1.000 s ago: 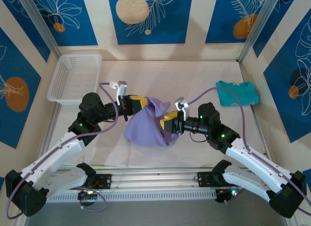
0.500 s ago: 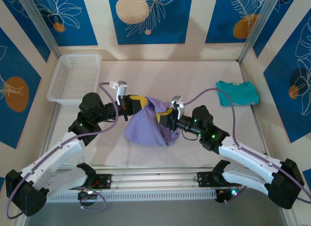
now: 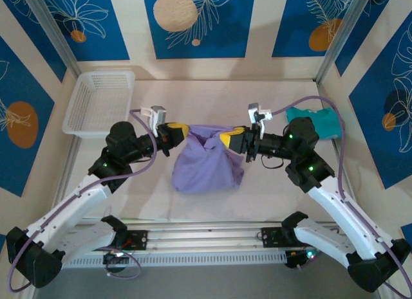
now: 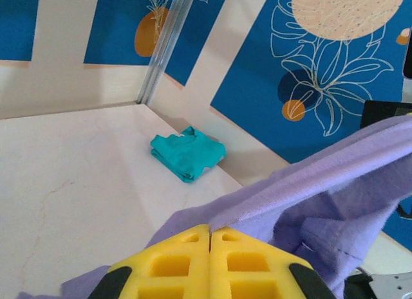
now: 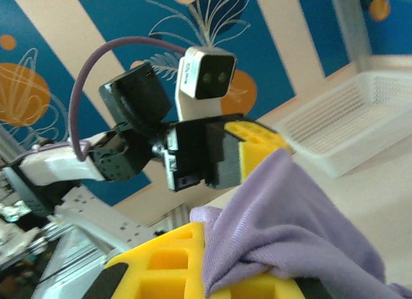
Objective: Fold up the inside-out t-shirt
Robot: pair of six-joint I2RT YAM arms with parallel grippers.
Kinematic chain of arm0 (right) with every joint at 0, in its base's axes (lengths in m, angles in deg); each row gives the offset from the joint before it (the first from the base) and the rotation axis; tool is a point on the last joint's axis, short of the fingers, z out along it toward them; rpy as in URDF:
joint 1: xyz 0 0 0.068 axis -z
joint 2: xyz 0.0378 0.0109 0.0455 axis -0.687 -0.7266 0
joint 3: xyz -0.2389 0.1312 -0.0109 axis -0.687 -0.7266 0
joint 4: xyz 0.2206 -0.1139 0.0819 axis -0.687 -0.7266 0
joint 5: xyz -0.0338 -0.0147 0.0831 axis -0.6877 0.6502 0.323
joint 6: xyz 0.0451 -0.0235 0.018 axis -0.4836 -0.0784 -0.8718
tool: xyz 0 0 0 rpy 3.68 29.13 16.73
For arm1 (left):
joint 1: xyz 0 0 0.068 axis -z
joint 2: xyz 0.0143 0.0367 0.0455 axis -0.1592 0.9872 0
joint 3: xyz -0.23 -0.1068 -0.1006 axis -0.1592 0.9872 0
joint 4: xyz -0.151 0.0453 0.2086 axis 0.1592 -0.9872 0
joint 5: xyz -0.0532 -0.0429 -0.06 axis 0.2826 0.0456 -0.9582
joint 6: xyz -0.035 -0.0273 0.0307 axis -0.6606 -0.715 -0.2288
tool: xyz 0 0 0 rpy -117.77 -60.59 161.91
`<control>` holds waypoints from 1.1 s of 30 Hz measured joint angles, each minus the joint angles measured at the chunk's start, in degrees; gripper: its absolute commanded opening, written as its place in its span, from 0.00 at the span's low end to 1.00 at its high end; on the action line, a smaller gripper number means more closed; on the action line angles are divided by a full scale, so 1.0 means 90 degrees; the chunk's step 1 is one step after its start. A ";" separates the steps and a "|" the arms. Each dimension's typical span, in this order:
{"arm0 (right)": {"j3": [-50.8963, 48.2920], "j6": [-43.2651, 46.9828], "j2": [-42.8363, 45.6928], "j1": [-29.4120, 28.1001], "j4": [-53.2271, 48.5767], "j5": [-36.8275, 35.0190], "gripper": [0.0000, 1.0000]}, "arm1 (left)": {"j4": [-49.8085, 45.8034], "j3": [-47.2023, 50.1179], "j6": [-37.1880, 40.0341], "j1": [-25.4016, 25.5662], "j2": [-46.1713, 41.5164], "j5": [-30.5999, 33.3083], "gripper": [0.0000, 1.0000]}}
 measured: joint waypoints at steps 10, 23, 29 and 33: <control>0.0726 -0.0136 -0.0755 0.0631 -0.1180 0.0695 0.00 | -0.0379 0.0087 0.0437 -0.0005 -0.0044 0.0253 0.21; 0.0911 0.0260 -0.1066 0.0709 -0.1666 0.1270 0.00 | -0.1787 -0.0265 0.1841 0.1105 -0.0046 0.1671 0.66; 0.0991 0.0510 -0.1093 0.0709 -0.1892 0.1389 0.00 | -0.1970 -0.0860 0.2217 0.1195 0.0335 0.1926 0.77; 0.1008 0.0661 -0.1093 0.0709 -0.2033 0.1443 0.00 | -0.2234 -0.1217 0.2344 0.1205 0.0746 0.1916 0.80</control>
